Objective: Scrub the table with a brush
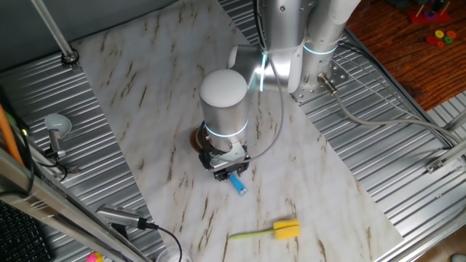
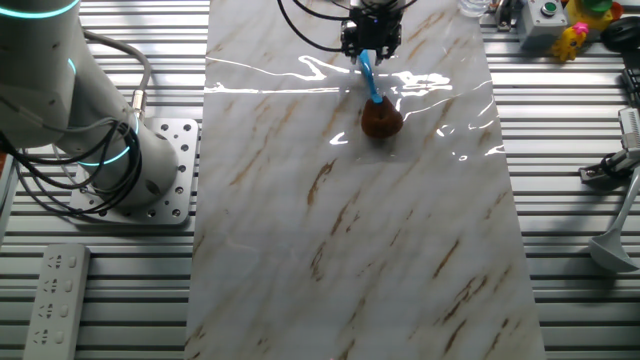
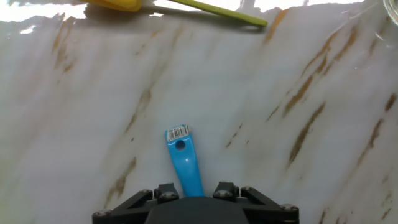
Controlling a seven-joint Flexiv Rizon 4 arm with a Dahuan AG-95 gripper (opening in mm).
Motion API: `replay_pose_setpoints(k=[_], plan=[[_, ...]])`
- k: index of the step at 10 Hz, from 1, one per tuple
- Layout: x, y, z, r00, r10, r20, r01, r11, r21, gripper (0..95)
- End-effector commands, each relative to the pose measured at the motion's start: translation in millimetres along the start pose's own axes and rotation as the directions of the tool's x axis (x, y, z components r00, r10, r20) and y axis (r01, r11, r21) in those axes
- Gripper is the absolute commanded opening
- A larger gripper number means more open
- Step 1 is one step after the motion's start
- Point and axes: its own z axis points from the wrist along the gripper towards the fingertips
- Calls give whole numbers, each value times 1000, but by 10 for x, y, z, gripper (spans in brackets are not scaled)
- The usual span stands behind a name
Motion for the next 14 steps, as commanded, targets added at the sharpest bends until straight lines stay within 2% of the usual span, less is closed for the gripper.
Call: replay_pose_setpoints(k=[1, 2, 3, 8, 10, 11, 14], plan=[[-4, -3, 4, 1000, 1, -8, -1, 1000, 3, 190], [-4, -3, 4, 1000, 2, -8, -2, 1000, 4, 190], [-10, -4, 7, 1000, 3, -11, -3, 1000, 5, 0], [-20, -6, 9, 1000, 7, -9, -7, 1000, 9, 0], [-25, -12, -82, 1000, 9, 11, -9, 1000, 7, 0], [-34, -33, -178, 1000, 5, 27, -5, 1000, 6, 0], [-14, -118, -301, 1000, -16, 25, 15, 1000, 10, 0]])
